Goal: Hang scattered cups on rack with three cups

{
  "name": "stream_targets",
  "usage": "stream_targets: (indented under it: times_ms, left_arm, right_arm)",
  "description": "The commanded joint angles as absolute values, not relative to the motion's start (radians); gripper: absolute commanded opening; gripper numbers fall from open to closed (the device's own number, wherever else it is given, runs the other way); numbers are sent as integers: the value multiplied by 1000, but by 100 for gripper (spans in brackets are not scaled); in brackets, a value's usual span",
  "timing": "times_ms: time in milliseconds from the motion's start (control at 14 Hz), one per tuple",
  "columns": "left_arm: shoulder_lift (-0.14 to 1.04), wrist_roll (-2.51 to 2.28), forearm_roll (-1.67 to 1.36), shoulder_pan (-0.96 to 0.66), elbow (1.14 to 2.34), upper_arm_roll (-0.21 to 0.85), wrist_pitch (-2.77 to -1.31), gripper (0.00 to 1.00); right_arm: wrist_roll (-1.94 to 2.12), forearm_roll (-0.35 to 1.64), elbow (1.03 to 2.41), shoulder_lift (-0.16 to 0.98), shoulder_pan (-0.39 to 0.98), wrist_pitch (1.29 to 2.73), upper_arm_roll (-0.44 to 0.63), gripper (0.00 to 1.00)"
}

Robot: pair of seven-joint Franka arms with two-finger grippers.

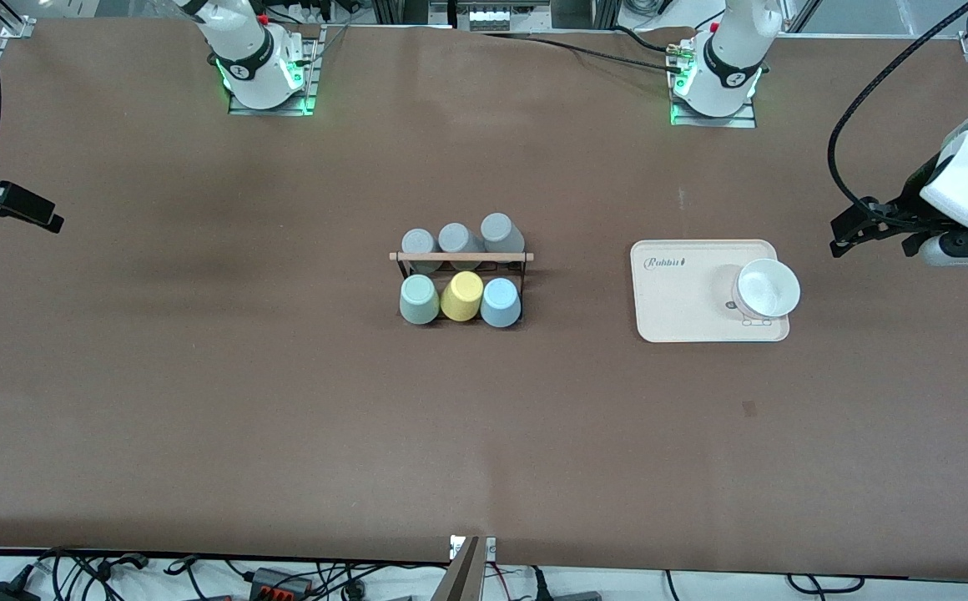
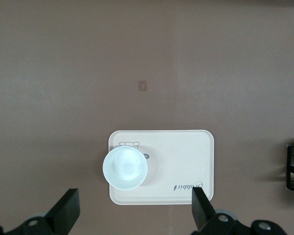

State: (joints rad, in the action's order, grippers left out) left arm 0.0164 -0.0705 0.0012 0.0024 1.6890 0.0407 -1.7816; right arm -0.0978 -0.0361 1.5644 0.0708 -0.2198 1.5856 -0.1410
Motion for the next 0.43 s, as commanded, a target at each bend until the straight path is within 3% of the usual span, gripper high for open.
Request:
stream_targets:
  times_ms: [0, 357]
  left_arm:
    - [2, -61, 8, 6, 1681, 41, -1758, 100]
    - [2, -61, 8, 6, 1681, 43, -1758, 100]
  right_arm:
    - [-74, -18, 1577, 61, -230, 1591, -147, 100]
    - [-84, -17, 1577, 61, -225, 1585, -149, 100]
